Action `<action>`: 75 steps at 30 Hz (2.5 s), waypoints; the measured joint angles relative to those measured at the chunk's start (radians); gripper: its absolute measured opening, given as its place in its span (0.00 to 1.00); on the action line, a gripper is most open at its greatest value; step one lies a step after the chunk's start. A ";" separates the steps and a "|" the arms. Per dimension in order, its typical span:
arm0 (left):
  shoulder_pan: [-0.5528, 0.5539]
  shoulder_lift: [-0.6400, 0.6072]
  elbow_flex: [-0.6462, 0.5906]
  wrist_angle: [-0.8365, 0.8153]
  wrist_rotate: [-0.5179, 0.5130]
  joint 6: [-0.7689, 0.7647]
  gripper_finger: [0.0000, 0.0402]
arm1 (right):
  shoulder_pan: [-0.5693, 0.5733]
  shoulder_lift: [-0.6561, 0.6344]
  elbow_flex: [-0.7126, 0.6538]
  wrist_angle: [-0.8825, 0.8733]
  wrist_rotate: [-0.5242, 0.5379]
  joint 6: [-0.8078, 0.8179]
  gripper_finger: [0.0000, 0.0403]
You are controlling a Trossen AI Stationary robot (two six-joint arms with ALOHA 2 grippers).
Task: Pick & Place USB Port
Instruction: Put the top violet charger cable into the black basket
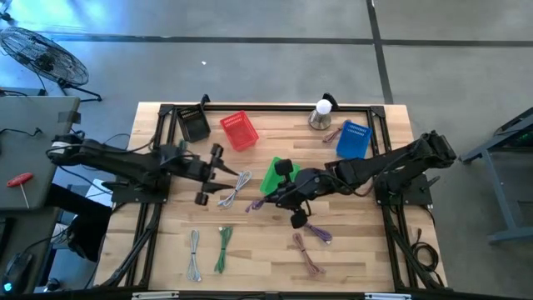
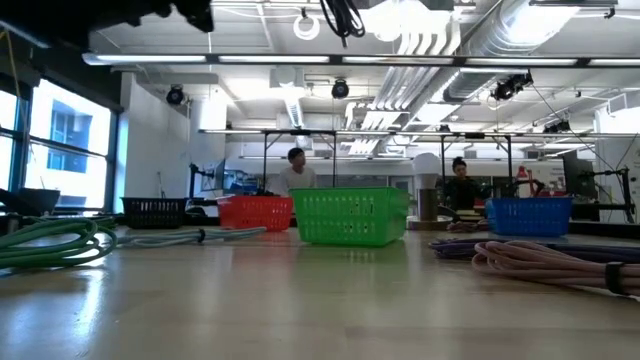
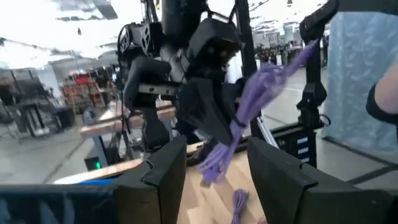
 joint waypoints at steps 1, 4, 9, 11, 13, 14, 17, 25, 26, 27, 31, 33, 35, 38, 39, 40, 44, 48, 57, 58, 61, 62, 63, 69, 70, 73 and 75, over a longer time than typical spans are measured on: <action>0.000 0.026 0.019 -0.009 0.005 -0.006 0.42 | 0.000 0.000 0.000 0.000 -0.001 0.002 0.03; 0.000 0.104 0.078 0.001 0.010 -0.022 0.42 | 0.005 0.000 0.000 0.001 0.000 0.001 0.03; 0.000 0.206 0.147 -0.007 0.043 -0.055 0.42 | 0.008 0.000 0.000 0.004 0.003 -0.001 0.03; 0.000 0.236 0.172 0.003 0.071 -0.057 0.42 | 0.009 0.000 0.000 0.004 0.007 0.000 0.03; -0.002 0.254 0.185 -0.001 0.103 -0.058 0.42 | 0.013 0.000 0.000 0.002 0.034 0.002 0.03; -0.009 0.263 0.192 -0.002 0.116 -0.057 0.42 | 0.015 0.000 0.000 0.000 0.064 0.001 0.03; -0.036 0.272 0.203 0.000 0.114 -0.025 0.42 | 0.022 0.000 0.000 -0.002 0.155 0.002 0.03; -0.087 0.273 0.203 0.000 -0.001 0.060 0.42 | 0.017 0.000 0.000 0.000 0.161 0.032 0.03; -0.086 0.273 0.203 0.000 -0.014 0.060 0.42 | 0.017 0.000 0.000 0.003 0.161 0.032 0.03; -0.085 0.273 0.203 0.000 -0.024 0.060 0.42 | 0.017 0.000 0.000 0.009 0.161 0.032 0.03; -0.085 0.273 0.204 0.008 -0.080 0.062 0.42 | 0.017 -0.001 0.000 0.024 0.168 0.032 0.03; -0.085 0.273 0.204 0.024 -0.083 0.062 0.42 | 0.014 -0.001 0.000 0.025 0.172 0.032 0.03; -0.085 0.273 0.204 0.039 -0.083 0.062 0.42 | 0.011 -0.001 0.000 0.026 0.175 0.033 0.03; -0.085 0.273 0.204 0.053 -0.080 0.062 0.42 | -0.001 -0.001 0.000 0.026 0.169 0.035 0.03; -0.085 0.273 0.204 0.056 -0.080 0.061 0.42 | -0.004 -0.001 0.000 0.027 0.165 0.036 0.03; -0.085 0.273 0.204 0.058 -0.080 0.062 0.42 | -0.008 -0.001 0.000 0.027 0.160 0.040 0.03; -0.085 0.273 0.205 0.059 -0.054 0.058 0.42 | -0.023 -0.001 0.000 0.024 0.158 0.044 0.03; -0.085 0.273 0.206 0.060 -0.036 0.058 0.42 | -0.037 -0.001 0.000 0.025 0.139 0.044 0.03; -0.085 0.292 0.220 0.047 -0.056 0.119 0.18 | -0.064 -0.001 0.000 0.016 0.076 0.075 0.05; -0.085 0.294 0.220 0.046 -0.058 0.129 0.11 | -0.064 -0.001 0.000 0.012 0.071 0.077 0.06; -0.085 0.294 0.220 0.042 -0.094 0.134 0.05 | -0.066 -0.001 0.000 0.012 0.077 0.084 0.12; -0.085 0.294 0.220 0.039 -0.117 0.128 0.05 | -0.065 -0.001 0.000 0.016 0.083 0.090 0.15; -0.085 0.294 0.220 0.032 -0.126 0.122 0.05 | -0.062 -0.002 0.000 0.015 0.090 0.096 0.17; -0.086 0.288 0.218 0.014 -0.210 0.118 0.03 | -0.024 -0.002 0.000 -0.060 0.254 0.117 0.36; -0.086 0.277 0.218 0.000 -0.245 0.117 0.03 | -0.014 -0.002 0.000 -0.081 0.292 0.124 0.39; -0.086 0.223 0.218 -0.085 -0.432 0.118 0.02 | 0.010 -0.002 0.001 -0.165 0.417 0.143 0.47; -0.094 0.167 0.218 -0.178 -0.612 0.117 0.02 | 0.025 -0.002 0.001 -0.244 0.500 0.177 0.51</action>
